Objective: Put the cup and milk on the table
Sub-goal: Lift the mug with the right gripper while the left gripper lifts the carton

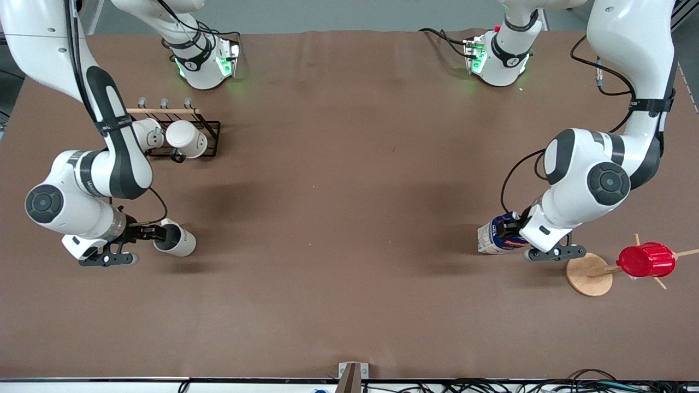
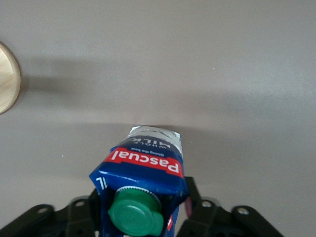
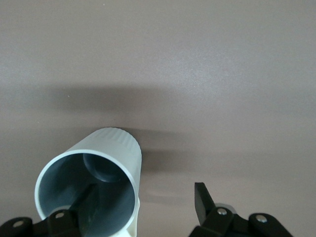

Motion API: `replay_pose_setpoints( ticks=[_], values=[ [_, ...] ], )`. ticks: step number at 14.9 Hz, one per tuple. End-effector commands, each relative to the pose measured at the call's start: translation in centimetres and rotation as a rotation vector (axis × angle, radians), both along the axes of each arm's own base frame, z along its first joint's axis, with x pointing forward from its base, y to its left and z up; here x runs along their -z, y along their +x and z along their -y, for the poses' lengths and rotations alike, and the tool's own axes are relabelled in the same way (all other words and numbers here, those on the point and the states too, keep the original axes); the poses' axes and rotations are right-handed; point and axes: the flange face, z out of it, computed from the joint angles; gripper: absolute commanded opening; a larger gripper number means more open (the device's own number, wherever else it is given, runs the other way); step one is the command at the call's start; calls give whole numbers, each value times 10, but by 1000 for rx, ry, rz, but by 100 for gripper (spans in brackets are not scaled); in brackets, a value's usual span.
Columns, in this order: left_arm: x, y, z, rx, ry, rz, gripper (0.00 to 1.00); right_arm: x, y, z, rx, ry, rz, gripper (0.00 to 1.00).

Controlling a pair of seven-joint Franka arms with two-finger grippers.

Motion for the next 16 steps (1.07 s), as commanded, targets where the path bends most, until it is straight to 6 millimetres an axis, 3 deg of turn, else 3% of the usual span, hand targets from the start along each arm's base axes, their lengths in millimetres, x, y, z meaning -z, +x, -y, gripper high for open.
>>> replay_pose_setpoints(
  ticks=[1,5,16],
  values=[
    [-3,1,1,-7,4,12,42,9,1,-3,-15,7,0,84],
    [-9,1,2,-4,5,18,26,11,1,-4,-14,10,0,78],
    [-28,0,10,10,2,21,22,17,4,-16,-26,12,11,58]
  ],
)
